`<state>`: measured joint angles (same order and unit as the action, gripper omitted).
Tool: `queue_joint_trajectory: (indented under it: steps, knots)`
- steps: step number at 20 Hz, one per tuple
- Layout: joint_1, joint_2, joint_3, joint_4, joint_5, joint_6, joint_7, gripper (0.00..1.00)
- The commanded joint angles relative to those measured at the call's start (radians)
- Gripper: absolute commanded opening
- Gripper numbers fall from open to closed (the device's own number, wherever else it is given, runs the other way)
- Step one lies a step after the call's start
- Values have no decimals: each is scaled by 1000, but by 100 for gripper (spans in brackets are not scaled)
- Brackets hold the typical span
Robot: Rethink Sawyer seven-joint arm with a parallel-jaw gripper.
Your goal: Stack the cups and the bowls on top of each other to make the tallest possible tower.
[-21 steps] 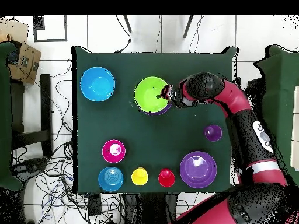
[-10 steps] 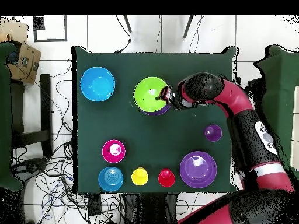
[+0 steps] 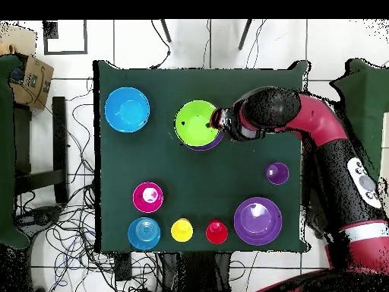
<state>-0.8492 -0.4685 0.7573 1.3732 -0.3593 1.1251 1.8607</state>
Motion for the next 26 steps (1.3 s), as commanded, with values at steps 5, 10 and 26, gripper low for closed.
queue_joint_trajectory:
  steps: [5,10,26]
  knots:
    - [25,-58,18,-2,0,151,-210,100]
    - [16,-62,22,-23,8,192,-232,100]
    - [-15,-76,-57,13,-281,-9,-302,100]
